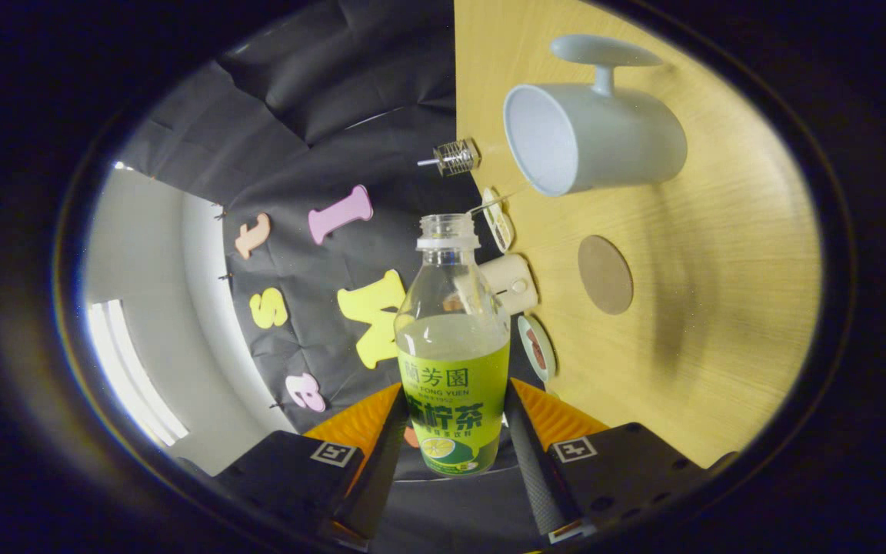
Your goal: Take the bottle from table, then pour the juice into the cup, finally place the bottle on the coaster
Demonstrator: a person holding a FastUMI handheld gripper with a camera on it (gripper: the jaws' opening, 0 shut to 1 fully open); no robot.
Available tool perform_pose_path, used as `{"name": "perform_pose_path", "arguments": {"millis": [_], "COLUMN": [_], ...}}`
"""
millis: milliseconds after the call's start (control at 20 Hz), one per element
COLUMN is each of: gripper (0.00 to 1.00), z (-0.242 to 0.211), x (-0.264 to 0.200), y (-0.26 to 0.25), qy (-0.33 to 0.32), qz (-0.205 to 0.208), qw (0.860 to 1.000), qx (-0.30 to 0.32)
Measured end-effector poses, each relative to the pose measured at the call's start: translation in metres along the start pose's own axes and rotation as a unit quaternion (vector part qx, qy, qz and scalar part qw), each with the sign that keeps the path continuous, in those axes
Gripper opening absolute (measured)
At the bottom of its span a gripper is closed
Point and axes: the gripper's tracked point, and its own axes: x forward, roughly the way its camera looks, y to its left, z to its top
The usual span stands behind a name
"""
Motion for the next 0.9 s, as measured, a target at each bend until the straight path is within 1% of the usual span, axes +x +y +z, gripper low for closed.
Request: {"name": "perform_pose_path", "arguments": {"millis": [900], "gripper": [0.77], "z": [0.007], "x": [0.007], "y": [0.026], "qy": [-0.006], "qz": [0.017], "qw": [0.999], "qx": [0.044]}}
